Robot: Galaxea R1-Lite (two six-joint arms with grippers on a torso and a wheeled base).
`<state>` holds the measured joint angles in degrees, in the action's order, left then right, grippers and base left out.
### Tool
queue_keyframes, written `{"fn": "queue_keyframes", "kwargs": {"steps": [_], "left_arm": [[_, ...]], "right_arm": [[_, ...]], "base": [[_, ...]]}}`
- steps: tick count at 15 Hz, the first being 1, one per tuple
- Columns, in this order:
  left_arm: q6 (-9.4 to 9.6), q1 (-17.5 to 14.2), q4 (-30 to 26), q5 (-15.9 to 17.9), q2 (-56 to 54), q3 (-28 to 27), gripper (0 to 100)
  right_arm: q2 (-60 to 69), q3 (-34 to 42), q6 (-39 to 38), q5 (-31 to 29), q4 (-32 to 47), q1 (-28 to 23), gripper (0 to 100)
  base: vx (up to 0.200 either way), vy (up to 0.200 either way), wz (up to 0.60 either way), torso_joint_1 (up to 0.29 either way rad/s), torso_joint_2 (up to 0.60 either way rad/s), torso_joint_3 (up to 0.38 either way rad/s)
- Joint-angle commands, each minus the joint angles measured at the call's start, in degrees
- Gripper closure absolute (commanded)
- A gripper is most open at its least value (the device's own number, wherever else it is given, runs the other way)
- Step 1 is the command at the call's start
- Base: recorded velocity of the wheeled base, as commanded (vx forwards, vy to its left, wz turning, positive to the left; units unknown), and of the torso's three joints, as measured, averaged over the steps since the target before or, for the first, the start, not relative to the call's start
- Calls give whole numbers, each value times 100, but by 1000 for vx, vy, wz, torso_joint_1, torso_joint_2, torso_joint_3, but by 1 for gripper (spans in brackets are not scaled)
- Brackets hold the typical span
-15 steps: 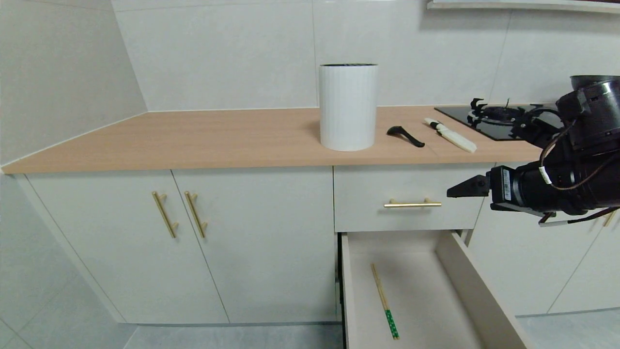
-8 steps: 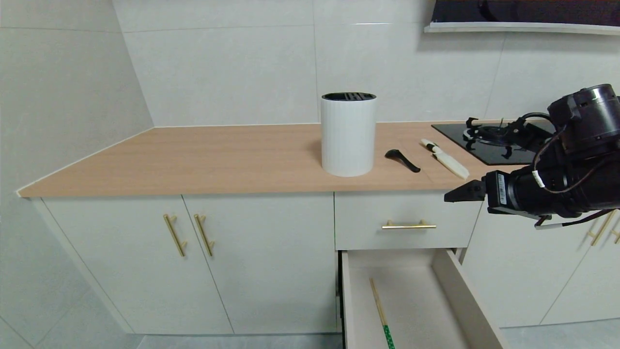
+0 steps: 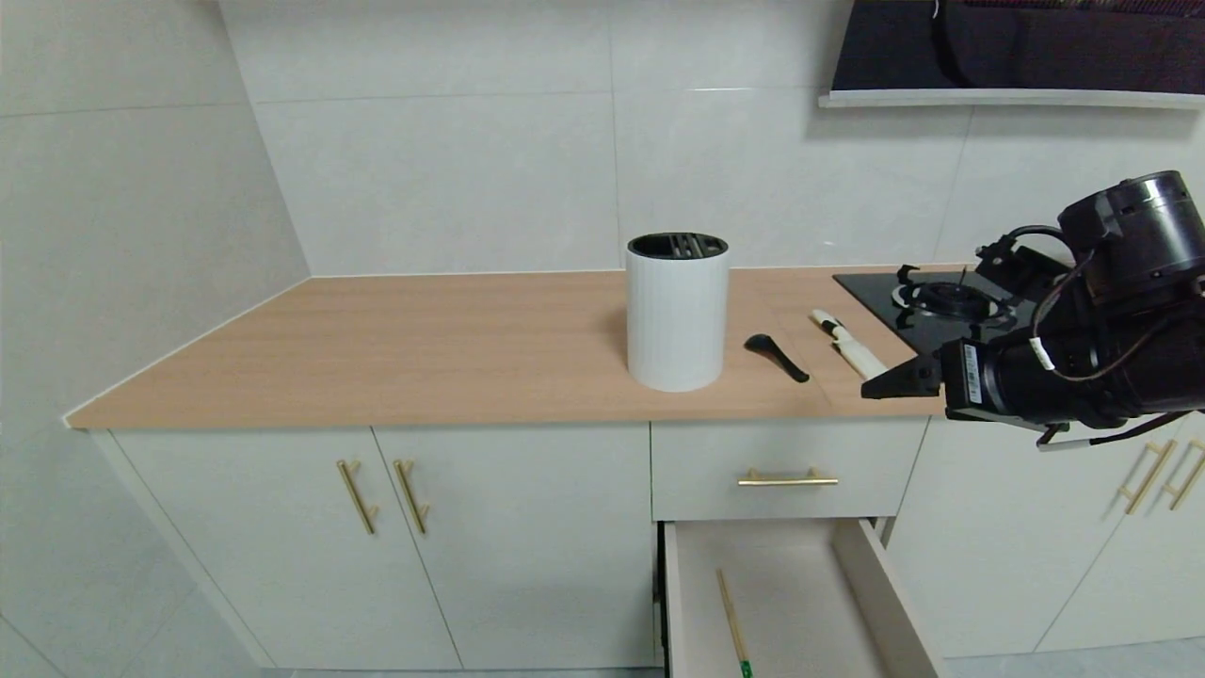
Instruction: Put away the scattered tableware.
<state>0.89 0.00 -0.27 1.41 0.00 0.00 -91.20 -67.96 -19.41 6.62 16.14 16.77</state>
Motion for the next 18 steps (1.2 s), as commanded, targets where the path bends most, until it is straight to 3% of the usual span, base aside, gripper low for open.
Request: {"fn": "queue_keyframes", "kwargs": {"steps": [1, 5, 7, 12, 15, 18], "left_arm": [[-1, 0, 0, -1, 0, 0, 0], [-1, 0, 0, -1, 0, 0, 0], [8, 0, 0, -1, 0, 0, 0], [-1, 0, 0, -1, 0, 0, 0], [-1, 0, 0, -1, 0, 0, 0], [-1, 0, 0, -1, 0, 0, 0]], "right_arm": [[-30, 11, 7, -3, -6, 45, 0], [-267, 231, 306, -302, -401, 274, 0], [-935, 231, 394, -442, -1570, 159, 0], [-2570, -1457, 930, -258, -1922, -218, 0], [-3536, -2318, 1897, -161, -2018, -227, 0], [-3976, -2608, 2020, -38, -2256, -333, 0]], "base": [[0, 0, 0, 237, -515, -290], [0, 0, 0, 141, -317, -176], [0, 0, 0, 16, -38, -21], [0, 0, 0, 0, 0, 0], [0, 0, 0, 0, 0, 0], [0, 0, 0, 0, 0, 0]]}}
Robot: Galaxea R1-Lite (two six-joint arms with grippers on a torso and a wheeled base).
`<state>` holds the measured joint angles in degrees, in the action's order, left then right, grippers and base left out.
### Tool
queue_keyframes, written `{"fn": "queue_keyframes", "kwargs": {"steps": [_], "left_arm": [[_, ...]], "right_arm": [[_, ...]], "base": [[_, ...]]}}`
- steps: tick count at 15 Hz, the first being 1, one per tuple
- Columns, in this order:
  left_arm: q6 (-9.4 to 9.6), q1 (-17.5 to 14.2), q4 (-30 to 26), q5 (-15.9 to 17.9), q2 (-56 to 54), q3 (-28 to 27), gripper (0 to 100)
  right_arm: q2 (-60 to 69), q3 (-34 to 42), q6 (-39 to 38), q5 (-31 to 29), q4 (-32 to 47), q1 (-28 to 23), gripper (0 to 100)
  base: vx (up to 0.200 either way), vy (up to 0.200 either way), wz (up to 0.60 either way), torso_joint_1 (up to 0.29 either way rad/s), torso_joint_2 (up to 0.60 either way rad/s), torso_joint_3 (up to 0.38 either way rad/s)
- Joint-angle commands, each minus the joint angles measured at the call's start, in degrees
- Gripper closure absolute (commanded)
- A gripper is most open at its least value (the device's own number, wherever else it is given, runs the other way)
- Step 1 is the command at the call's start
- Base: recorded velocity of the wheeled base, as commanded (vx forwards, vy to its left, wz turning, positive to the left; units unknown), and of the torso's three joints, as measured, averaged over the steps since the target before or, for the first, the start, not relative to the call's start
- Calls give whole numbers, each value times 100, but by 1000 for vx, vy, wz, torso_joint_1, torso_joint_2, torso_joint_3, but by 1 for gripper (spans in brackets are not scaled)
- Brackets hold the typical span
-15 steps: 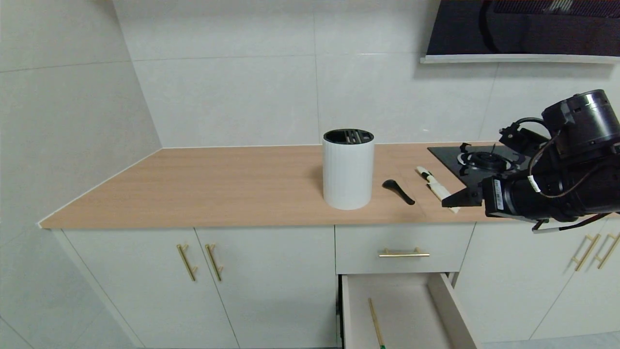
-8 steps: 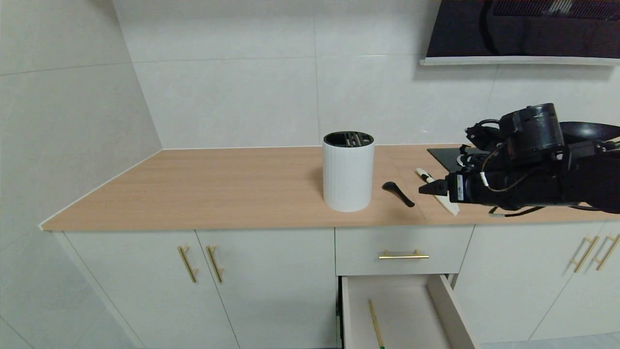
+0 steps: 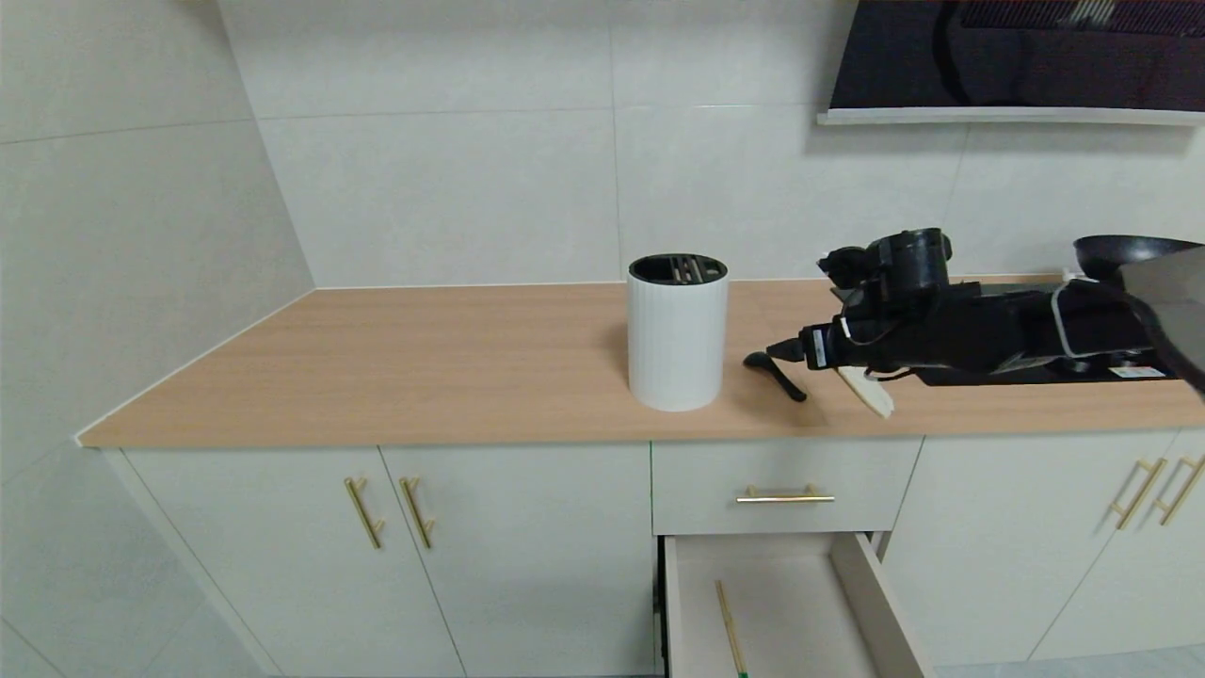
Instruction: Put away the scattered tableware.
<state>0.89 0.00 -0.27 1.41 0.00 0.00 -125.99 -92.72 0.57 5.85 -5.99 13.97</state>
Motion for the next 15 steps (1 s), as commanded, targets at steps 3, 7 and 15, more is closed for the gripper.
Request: {"fn": "queue_keyframes", "kwargs": {"steps": [3, 7, 15], "left_arm": [[-1, 0, 0, -1, 9, 0, 0], [-1, 0, 0, -1, 0, 0, 0], [-1, 0, 0, -1, 0, 0, 0]], "right_arm": [[-892, 132, 461, 92, -280, -114, 0], [-1332, -88, 576, 136, -1317, -351, 0], [-1806, -457, 567, 162, -1432, -316, 0]], "base": [[0, 0, 0, 0, 0, 0], [0, 0, 0, 0, 0, 0], [0, 0, 0, 0, 0, 0]]}}
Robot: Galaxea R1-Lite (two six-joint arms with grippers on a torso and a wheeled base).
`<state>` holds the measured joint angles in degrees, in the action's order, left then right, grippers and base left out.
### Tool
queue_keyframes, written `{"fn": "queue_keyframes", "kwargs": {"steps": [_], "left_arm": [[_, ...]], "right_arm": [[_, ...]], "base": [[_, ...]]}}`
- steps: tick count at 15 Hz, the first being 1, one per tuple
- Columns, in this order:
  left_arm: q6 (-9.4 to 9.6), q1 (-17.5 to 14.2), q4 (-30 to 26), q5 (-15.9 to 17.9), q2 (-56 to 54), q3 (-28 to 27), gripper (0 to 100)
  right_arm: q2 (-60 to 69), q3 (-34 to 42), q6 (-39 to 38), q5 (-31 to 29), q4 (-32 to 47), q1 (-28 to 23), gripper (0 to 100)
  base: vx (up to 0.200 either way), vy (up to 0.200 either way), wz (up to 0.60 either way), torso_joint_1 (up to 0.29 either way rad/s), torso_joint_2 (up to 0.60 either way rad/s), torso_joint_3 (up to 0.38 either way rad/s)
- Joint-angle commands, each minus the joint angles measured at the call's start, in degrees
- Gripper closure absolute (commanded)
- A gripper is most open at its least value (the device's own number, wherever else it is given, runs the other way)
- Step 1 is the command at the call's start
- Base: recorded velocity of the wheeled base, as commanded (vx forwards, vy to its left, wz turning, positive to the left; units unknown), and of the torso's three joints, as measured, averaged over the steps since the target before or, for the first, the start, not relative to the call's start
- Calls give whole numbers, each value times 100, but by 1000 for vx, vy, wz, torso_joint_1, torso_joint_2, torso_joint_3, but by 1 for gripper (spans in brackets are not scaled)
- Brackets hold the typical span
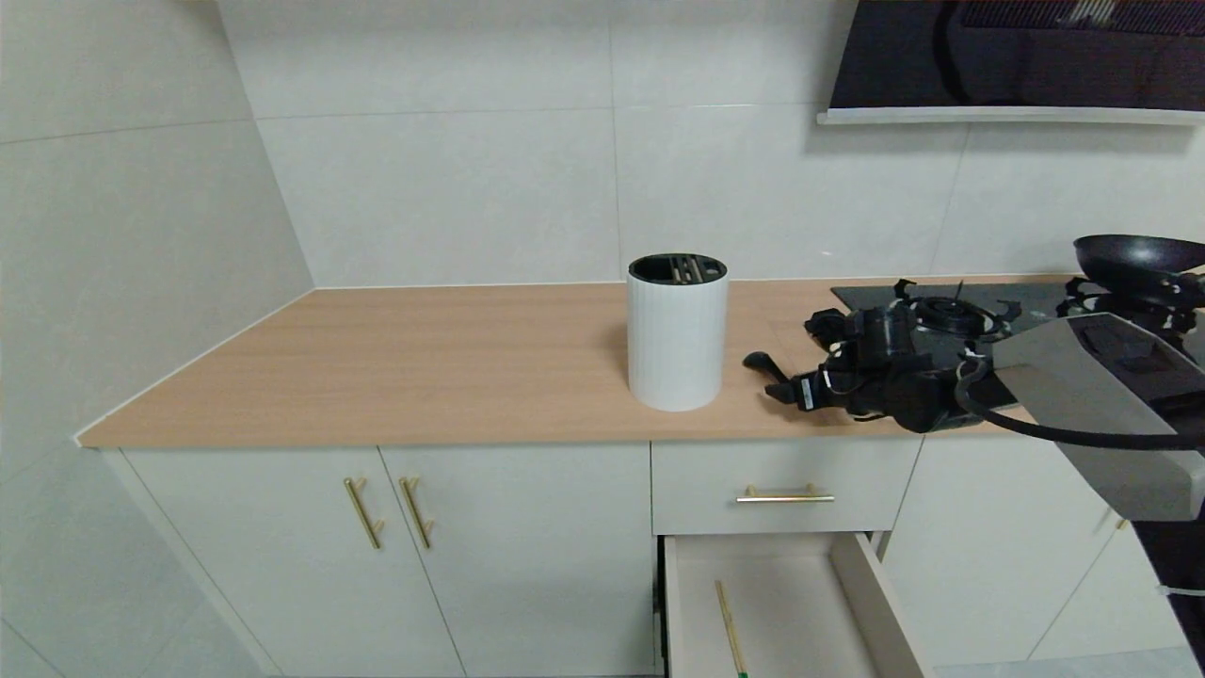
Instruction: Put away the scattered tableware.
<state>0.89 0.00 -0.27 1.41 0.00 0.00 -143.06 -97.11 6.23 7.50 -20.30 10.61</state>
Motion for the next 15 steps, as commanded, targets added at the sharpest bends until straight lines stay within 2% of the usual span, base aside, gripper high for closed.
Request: {"fn": "queue_keyframes", "kwargs": {"steps": [1, 8, 9, 15], "left_arm": [[-1, 0, 0, -1, 9, 0, 0], [-1, 0, 0, -1, 9, 0, 0], [-1, 0, 0, -1, 9, 0, 0], [-1, 0, 0, -1, 0, 0, 0]], "right_arm": [[-152, -27, 10, -11, -27, 29, 0], [-346, -159, 1, -20, -88, 20, 0], [-363, -159, 1, -20, -88, 20, 100], [-381, -159, 1, -20, -53, 29, 100]], "base": [[0, 0, 0, 0, 0, 0], [0, 0, 0, 0, 0, 0], [0, 0, 0, 0, 0, 0], [0, 0, 0, 0, 0, 0]]}}
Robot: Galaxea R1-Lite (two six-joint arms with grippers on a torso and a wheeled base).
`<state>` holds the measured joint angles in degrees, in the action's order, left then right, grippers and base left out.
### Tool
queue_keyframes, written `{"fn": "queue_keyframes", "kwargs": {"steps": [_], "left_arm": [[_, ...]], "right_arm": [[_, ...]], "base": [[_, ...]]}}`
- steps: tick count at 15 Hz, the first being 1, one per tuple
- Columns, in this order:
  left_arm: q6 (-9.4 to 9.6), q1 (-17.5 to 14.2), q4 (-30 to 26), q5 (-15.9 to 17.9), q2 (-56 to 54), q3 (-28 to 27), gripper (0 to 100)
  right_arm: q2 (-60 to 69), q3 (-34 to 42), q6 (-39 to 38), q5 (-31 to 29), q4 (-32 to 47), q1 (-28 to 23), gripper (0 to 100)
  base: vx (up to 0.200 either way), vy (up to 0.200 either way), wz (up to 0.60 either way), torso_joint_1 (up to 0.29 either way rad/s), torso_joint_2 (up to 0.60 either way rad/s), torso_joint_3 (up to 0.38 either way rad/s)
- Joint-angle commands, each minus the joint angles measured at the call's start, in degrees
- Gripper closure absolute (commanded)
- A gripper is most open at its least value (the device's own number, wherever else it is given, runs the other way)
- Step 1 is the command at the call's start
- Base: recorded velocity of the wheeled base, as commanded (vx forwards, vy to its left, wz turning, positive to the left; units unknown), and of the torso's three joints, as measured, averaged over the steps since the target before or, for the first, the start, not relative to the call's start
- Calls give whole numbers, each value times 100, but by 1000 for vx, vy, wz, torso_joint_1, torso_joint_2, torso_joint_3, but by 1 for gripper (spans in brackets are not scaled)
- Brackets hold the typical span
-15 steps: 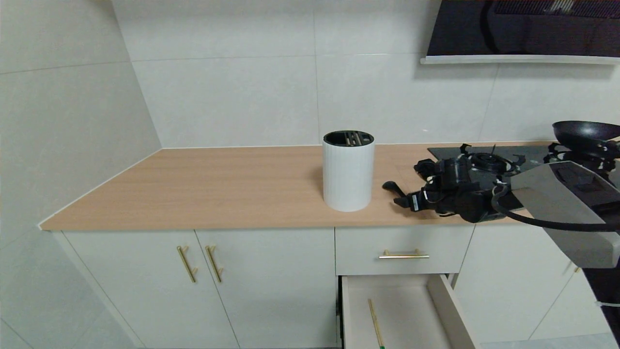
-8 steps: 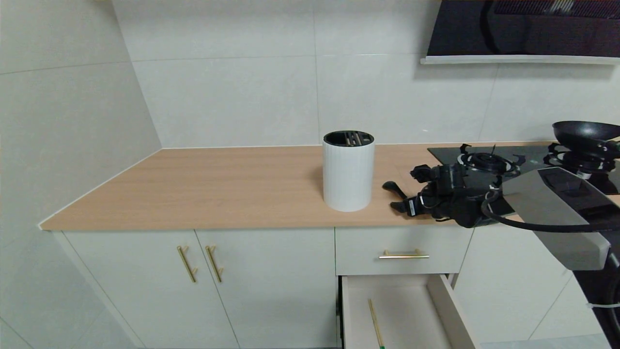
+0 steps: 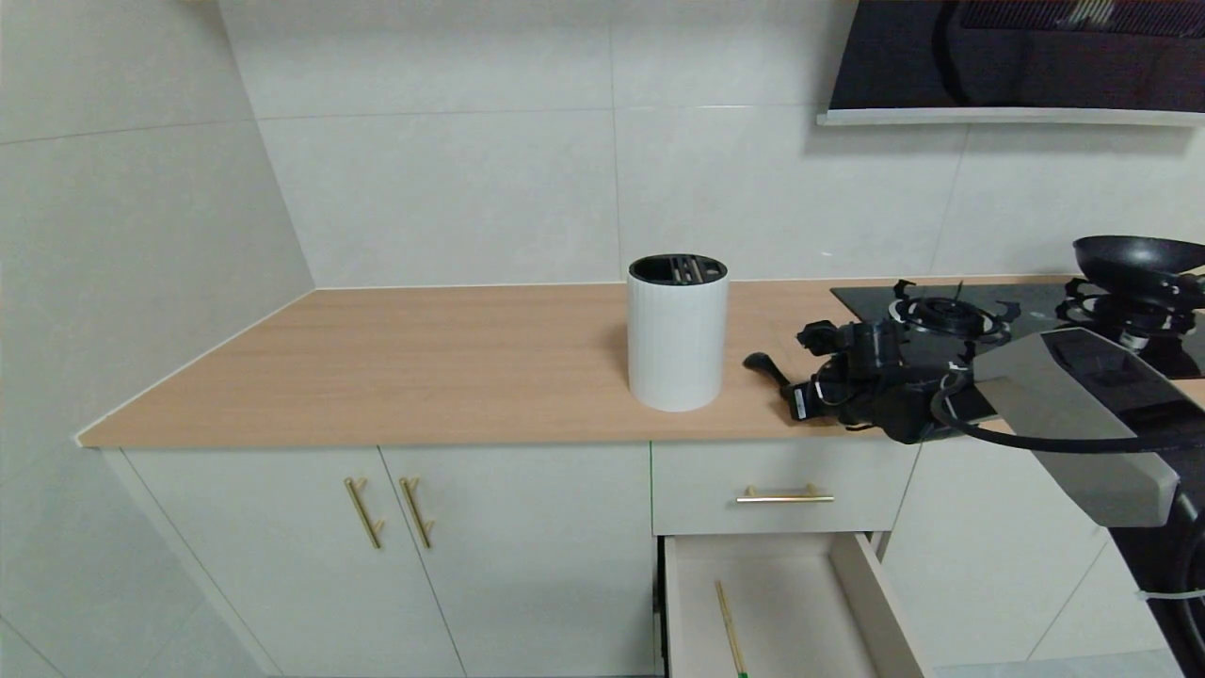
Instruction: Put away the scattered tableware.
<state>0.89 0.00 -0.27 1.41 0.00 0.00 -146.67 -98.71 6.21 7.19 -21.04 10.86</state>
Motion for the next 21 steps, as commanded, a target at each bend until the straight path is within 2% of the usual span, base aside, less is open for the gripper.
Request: {"fn": "queue_keyframes", "kwargs": {"steps": [1, 5, 7, 9, 12, 15, 19, 21], "left_arm": [[-1, 0, 0, -1, 0, 0, 0], [-1, 0, 0, -1, 0, 0, 0], [-1, 0, 0, -1, 0, 0, 0], [-1, 0, 0, -1, 9, 0, 0], [-1, 0, 0, -1, 0, 0, 0], [-1, 0, 0, -1, 0, 0, 0], [-1, 0, 0, -1, 0, 0, 0], [-1, 0, 0, -1, 0, 0, 0]], "right_arm": [[-20, 1, 4, 10, 30, 4, 100], [68, 18, -14, -60, 109, 4, 100], [323, 80, -84, -209, 399, 4, 100], [1114, 317, -541, -429, 715, 65, 100], [2634, 1126, -954, -447, 1506, 302, 100], [3522, 2145, -1157, -500, 1577, 469, 100], [4796, 4079, -1658, -508, 1533, 478, 100], [4893, 4342, -1640, -500, 1542, 478, 100]], "base": [[0, 0, 0, 0, 0, 0], [0, 0, 0, 0, 0, 0], [0, 0, 0, 0, 0, 0], [0, 0, 0, 0, 0, 0], [0, 0, 0, 0, 0, 0], [0, 0, 0, 0, 0, 0], [0, 0, 0, 0, 0, 0], [0, 0, 0, 0, 0, 0]]}}
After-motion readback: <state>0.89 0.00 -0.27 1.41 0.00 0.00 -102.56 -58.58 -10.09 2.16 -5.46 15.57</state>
